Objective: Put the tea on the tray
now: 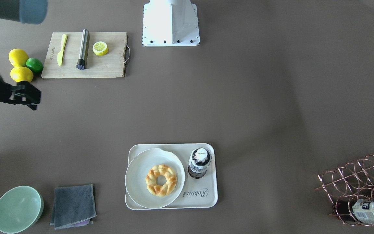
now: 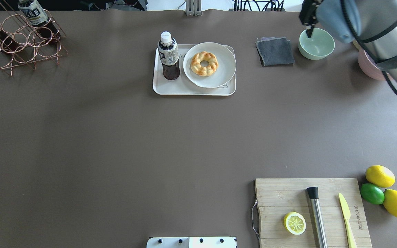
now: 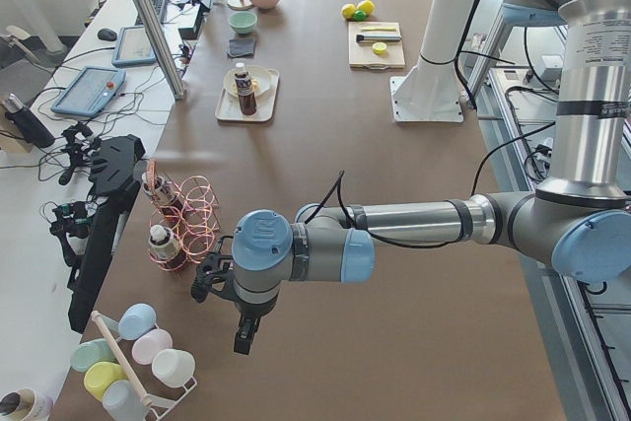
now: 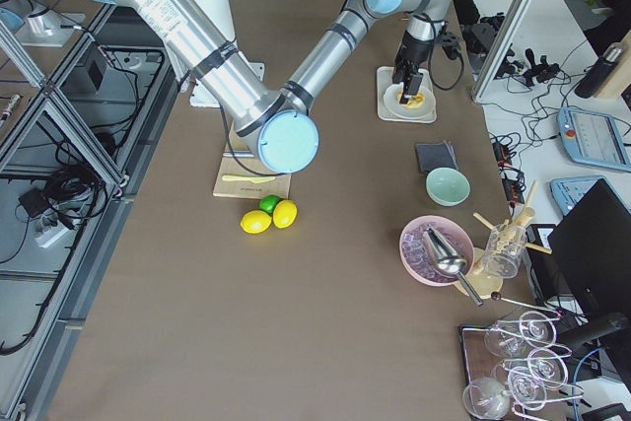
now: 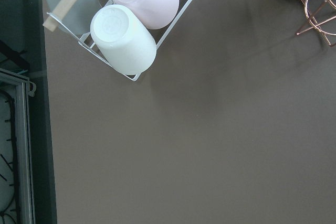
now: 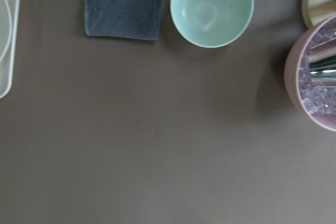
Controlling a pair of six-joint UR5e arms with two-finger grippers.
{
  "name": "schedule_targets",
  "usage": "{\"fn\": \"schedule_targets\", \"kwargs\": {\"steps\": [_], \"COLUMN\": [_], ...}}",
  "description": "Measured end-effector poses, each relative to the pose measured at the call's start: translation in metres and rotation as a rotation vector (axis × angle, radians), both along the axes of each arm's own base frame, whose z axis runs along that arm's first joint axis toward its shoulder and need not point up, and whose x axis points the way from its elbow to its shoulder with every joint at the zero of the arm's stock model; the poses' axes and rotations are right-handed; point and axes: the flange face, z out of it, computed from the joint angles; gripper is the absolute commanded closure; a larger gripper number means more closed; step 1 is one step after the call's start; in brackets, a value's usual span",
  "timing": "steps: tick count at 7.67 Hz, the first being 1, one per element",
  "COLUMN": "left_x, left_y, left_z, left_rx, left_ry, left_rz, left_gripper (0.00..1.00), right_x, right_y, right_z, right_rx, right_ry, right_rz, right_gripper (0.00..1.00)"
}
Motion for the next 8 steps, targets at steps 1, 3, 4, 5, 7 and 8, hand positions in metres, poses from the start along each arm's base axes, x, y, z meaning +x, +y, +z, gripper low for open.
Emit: {"fn": "schedule_targets", "kwargs": {"steps": [1, 3, 4, 5, 7, 8], "left_x": [0.0, 0.0, 0.001, 0.009, 0.031, 0.04], "left_y": [-0.002, -0.004, -0.008, -0.017, -0.031, -0.041], "left_z": [-0.005, -0.015, -0.02, -0.027, -0.037, -0.044], "left_rx": [0.014, 0.037, 0.044, 0.051, 0.059, 0.051], "left_ry": [-0.002, -0.005, -0.006, -0.007, -0.007, -0.006], "left_rz": [0.001, 0.005, 0.006, 0.021, 0.064, 0.082], "left_gripper": [0.02, 0.02, 0.02, 0.02, 0.02, 0.02], "right_x": [0.059, 0.147, 0.174, 0.19, 0.214, 0.222], "right_y": [0.005, 0.033, 0.051, 0.066, 0.081, 0.083], "right_z": [0.063, 0.171, 0.217, 0.255, 0.314, 0.34], "right_rx": [0.0, -0.035, -0.038, -0.026, -0.016, -0.011], "right_ry": [0.0, -0.036, -0.064, -0.081, -0.089, -0.089], "right_rz": [-0.039, -0.067, -0.048, -0.027, 0.015, 0.03], "right_gripper": [0.0, 0.0, 0.0, 0.0, 0.0, 0.0]}}
